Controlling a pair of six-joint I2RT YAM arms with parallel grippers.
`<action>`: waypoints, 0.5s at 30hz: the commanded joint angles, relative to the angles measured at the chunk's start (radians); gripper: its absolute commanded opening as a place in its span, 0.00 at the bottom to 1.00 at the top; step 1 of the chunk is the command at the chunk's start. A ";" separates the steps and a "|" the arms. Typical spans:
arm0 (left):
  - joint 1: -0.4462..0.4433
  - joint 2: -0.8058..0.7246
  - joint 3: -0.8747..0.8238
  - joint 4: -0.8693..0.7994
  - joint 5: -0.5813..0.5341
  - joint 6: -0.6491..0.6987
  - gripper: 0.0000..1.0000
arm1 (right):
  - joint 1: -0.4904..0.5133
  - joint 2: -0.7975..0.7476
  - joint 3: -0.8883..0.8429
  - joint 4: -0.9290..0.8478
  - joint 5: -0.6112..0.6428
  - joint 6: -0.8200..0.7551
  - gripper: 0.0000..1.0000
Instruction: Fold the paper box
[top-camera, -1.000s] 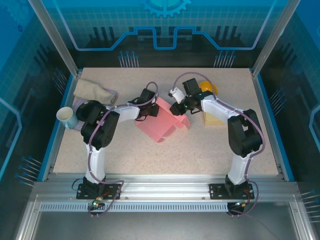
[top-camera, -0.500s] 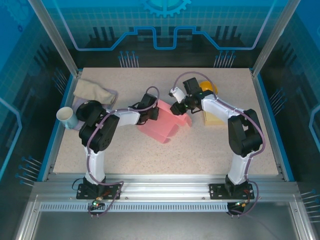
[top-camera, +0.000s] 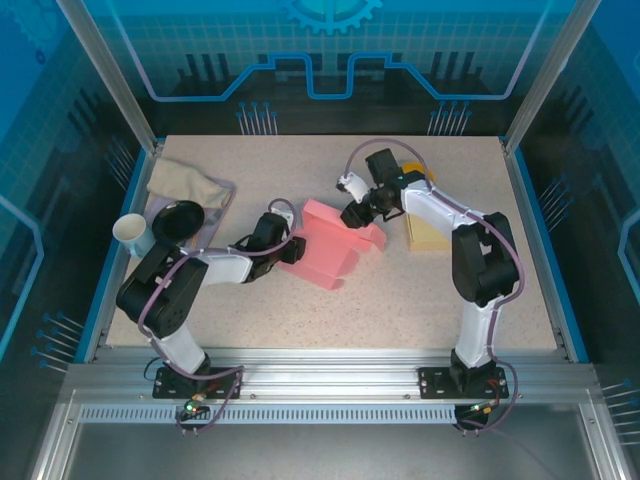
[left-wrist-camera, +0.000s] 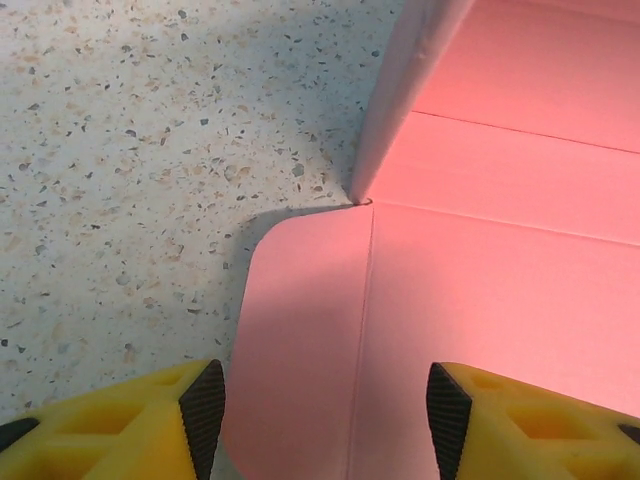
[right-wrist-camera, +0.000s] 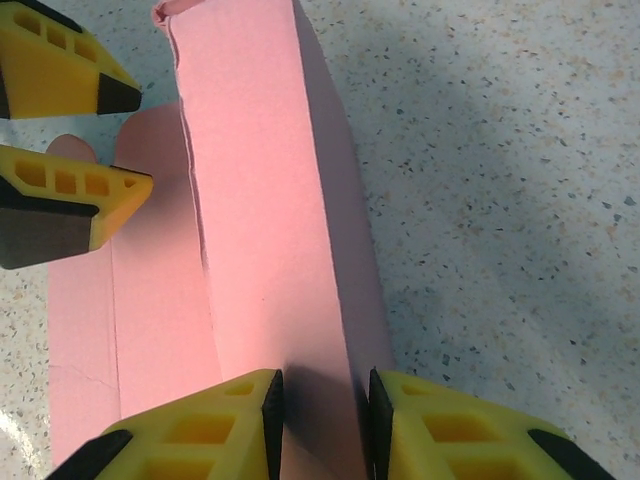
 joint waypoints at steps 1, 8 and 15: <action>0.006 0.017 0.008 0.195 0.020 0.071 0.59 | -0.017 0.062 0.034 -0.113 -0.041 -0.056 0.30; 0.022 0.130 0.054 0.229 0.082 0.075 0.59 | -0.033 0.123 0.132 -0.219 -0.064 -0.104 0.29; 0.023 0.138 0.058 0.226 0.101 0.088 0.60 | -0.029 0.191 0.226 -0.334 -0.014 -0.203 0.29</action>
